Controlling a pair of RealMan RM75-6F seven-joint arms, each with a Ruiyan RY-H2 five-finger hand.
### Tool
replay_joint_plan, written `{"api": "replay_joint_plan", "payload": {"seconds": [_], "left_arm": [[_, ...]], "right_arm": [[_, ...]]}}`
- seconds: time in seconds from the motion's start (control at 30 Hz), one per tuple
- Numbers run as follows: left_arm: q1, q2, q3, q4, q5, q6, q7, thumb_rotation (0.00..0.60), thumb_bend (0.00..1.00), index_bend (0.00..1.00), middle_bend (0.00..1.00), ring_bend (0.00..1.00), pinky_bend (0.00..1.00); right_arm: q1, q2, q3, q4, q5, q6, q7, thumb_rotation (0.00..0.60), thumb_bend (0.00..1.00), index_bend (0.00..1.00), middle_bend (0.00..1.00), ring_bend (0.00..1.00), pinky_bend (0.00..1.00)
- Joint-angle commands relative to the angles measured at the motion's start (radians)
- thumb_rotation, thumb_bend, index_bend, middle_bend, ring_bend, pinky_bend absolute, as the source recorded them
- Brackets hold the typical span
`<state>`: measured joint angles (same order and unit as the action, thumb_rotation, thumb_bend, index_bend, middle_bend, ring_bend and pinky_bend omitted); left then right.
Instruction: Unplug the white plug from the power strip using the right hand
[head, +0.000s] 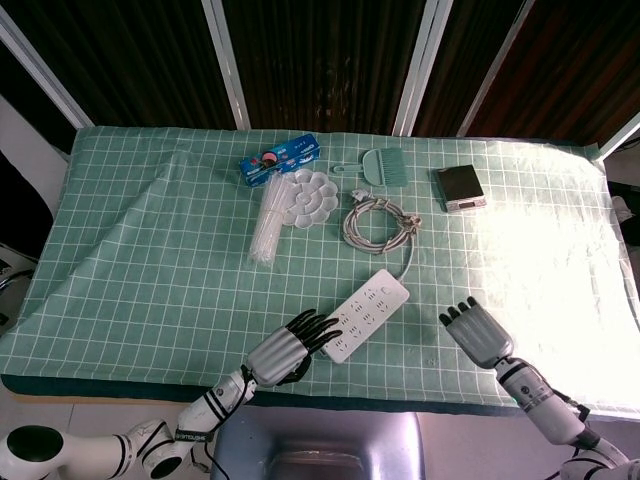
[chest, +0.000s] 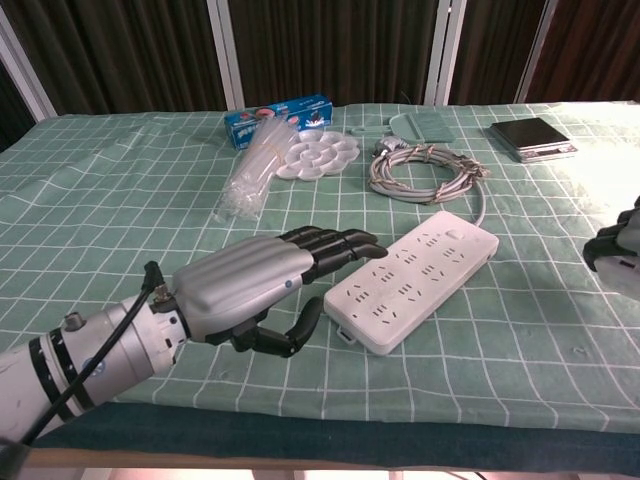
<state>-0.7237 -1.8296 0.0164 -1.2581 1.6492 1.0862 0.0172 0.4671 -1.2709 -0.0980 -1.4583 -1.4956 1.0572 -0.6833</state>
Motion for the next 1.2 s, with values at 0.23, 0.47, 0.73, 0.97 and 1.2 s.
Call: {"api": "replay_joint_plan", "payload": {"seconds": [0.23, 0.47, 0.73, 0.97, 1.2], "left_arm": [[0.02, 0.039, -0.002, -0.032, -0.01, 0.024, 0.014, 0.558, 0.78, 0.0, 0.0, 0.0, 0.06], [0.087, 0.179, 0.031, -0.098, 0.005, 0.12, 0.04, 0.558, 0.72, 0.0, 0.0, 0.0, 0.06], [0.316, 0.469, 0.1, -0.21, -0.054, 0.371, 0.03, 0.584, 0.66, 0.0, 0.0, 0.0, 0.06], [0.457, 0.562, 0.072, -0.19, -0.179, 0.467, -0.049, 0.6, 0.61, 0.0, 0.0, 0.0, 0.06], [0.485, 0.547, 0.003, -0.132, -0.206, 0.497, -0.07, 0.6, 0.59, 0.0, 0.0, 0.0, 0.05]], "right_arm": [[-0.011, 0.03, 0.011, -0.08, 0.102, -0.062, -0.067, 0.6, 0.25, 0.0, 0.0, 0.03, 0.21], [-0.068, 0.178, 0.024, -0.283, 0.104, 0.055, 0.02, 0.6, 0.16, 0.0, 0.0, 0.0, 0.12], [-0.272, 0.221, 0.066, -0.332, 0.074, 0.43, 0.209, 0.6, 0.16, 0.0, 0.0, 0.0, 0.07], [-0.378, 0.16, 0.09, -0.208, 0.123, 0.529, 0.389, 0.6, 0.16, 0.0, 0.0, 0.0, 0.0], [-0.376, 0.157, 0.107, -0.19, 0.13, 0.488, 0.407, 0.6, 0.16, 0.0, 0.0, 0.0, 0.0]]}}
